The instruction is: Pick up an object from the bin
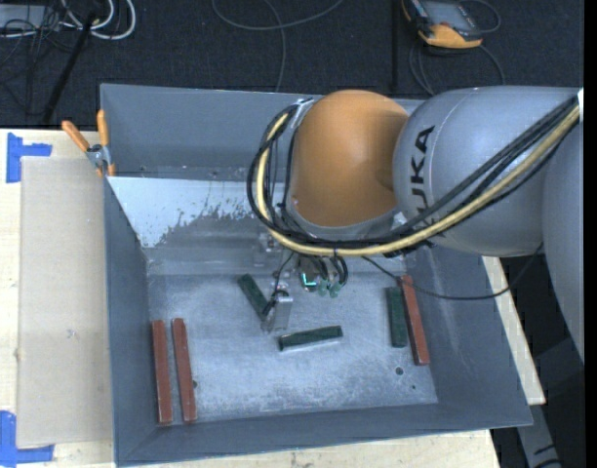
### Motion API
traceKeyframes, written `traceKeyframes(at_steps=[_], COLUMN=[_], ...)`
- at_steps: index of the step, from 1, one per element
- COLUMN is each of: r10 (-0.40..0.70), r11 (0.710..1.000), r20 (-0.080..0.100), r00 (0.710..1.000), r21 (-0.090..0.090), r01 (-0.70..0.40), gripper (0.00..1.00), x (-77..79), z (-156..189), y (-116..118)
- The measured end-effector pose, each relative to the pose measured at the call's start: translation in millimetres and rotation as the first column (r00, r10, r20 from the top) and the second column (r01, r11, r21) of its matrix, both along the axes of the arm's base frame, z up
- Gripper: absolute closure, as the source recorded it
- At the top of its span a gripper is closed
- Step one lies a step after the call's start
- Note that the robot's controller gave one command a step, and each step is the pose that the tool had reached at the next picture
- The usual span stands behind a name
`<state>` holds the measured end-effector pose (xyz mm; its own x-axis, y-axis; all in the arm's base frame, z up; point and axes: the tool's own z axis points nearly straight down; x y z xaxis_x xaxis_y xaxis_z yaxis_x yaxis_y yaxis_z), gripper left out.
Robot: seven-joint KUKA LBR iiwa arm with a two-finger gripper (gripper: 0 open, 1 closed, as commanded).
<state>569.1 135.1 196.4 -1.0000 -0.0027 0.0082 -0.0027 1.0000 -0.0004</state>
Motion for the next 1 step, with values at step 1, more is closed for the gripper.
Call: traceKeyframes(at_steps=[1], r10=[-0.274], r11=[0.962], r20=[0.003], r00=[0.962], r21=[-0.002], r01=[0.274], gripper=[0.0], x=[36.7], z=[-130.2], y=[-24.6])
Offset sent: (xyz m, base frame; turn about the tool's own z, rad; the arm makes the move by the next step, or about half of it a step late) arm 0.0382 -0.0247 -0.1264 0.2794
